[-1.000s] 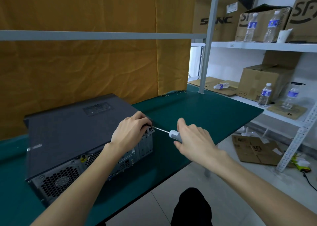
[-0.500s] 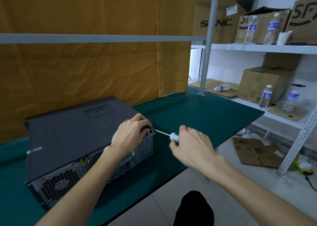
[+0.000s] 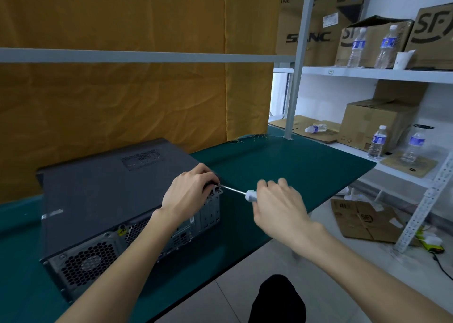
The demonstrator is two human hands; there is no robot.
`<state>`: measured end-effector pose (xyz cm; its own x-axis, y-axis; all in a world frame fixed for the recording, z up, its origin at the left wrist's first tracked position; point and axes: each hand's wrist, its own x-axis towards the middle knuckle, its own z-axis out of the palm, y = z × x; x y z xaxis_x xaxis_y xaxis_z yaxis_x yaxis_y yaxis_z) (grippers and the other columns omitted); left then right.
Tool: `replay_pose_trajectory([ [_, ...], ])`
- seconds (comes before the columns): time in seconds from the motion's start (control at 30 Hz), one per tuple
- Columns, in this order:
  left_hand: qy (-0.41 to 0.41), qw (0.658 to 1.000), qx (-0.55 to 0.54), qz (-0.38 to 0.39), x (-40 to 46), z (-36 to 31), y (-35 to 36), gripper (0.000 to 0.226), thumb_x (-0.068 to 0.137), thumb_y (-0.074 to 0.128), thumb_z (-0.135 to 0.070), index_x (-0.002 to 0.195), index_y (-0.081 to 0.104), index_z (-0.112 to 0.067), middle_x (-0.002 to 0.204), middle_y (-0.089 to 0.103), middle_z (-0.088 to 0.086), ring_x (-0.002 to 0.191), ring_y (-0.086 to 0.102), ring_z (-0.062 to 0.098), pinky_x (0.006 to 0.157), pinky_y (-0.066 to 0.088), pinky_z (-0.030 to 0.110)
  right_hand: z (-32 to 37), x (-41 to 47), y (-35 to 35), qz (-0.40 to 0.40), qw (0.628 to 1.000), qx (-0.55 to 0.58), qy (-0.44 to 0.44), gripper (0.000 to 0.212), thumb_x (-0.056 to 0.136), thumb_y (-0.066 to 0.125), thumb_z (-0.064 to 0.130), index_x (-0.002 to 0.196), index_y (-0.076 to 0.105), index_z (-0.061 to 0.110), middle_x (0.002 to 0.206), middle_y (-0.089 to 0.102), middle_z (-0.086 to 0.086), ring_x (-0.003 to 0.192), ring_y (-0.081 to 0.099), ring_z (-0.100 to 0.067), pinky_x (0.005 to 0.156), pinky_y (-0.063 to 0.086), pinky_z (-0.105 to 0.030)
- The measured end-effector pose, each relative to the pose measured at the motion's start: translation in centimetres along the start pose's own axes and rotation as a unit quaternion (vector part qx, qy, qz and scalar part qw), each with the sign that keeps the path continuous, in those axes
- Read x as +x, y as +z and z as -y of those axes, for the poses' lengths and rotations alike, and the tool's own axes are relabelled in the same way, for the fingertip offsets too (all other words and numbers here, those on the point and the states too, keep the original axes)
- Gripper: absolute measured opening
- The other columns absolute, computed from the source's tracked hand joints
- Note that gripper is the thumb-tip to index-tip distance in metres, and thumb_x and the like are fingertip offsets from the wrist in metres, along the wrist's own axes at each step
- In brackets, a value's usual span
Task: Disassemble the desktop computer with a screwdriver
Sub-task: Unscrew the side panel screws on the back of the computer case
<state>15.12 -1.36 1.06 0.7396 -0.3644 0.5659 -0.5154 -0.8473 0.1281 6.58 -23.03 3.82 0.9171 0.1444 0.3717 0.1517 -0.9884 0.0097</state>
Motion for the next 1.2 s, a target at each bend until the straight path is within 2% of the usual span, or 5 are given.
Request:
replay_pose_trajectory([
  [0.17,0.001,1.000,0.000,-0.001,0.0,0.1,0.0,0.017,0.102,0.057,-0.029,0.112,0.070,-0.033,0.120,0.056,-0.014,0.087,0.064,0.020,0.069,0.049,0.030,0.0,0.6,-0.2,-0.014,1.000,0.022,-0.005,0.041,0.090,0.065,0.016,0.097,0.024,0.021,0.079,0.042,0.002,0.053,0.035,-0.018,0.046,0.019,-0.028],
  [0.33,0.004,1.000,-0.001,-0.005,0.1,0.1,0.2,0.017,0.102,0.056,-0.028,0.111,0.070,-0.033,0.121,0.057,-0.013,0.086,0.064,0.020,0.070,0.051,0.031,-0.5,0.3,0.7,0.025,0.999,0.041,-0.016,0.022,0.102,0.044,0.028,0.082,0.044,0.018,0.086,0.044,-0.003,0.083,0.044,-0.022,0.067,0.030,-0.028],
  [0.77,-0.002,1.000,-0.008,-0.004,0.1,0.2,0.2,0.017,0.102,0.056,-0.029,0.111,0.070,-0.033,0.121,0.057,-0.014,0.088,0.064,0.019,0.070,0.049,0.029,-0.6,0.3,1.4,-0.034,0.998,-0.044,-0.031,0.026,0.101,0.045,0.038,0.094,0.054,0.015,0.096,0.058,-0.004,0.089,0.053,-0.022,0.069,0.036,-0.030],
  [0.97,-0.007,1.000,-0.010,-0.003,0.1,0.2,0.3,0.018,0.102,0.056,-0.028,0.112,0.070,-0.033,0.122,0.057,-0.015,0.089,0.064,0.019,0.069,0.041,0.026,0.0,0.5,1.1,-0.022,0.999,-0.043,-0.022,0.030,0.095,0.060,0.024,0.114,0.038,0.016,0.082,0.046,0.002,0.060,0.044,-0.025,0.046,0.019,-0.030],
  [1.2,-0.009,1.000,-0.014,-0.002,0.1,0.1,0.3,0.017,0.101,0.058,-0.030,0.112,0.070,-0.032,0.121,0.057,-0.015,0.089,0.064,0.017,0.069,0.044,0.026,-0.1,0.6,1.6,-0.021,0.997,-0.065,-0.021,0.009,0.098,0.052,0.025,0.099,0.054,0.016,0.099,0.061,-0.003,0.084,0.052,-0.021,0.067,0.035,-0.029],
])
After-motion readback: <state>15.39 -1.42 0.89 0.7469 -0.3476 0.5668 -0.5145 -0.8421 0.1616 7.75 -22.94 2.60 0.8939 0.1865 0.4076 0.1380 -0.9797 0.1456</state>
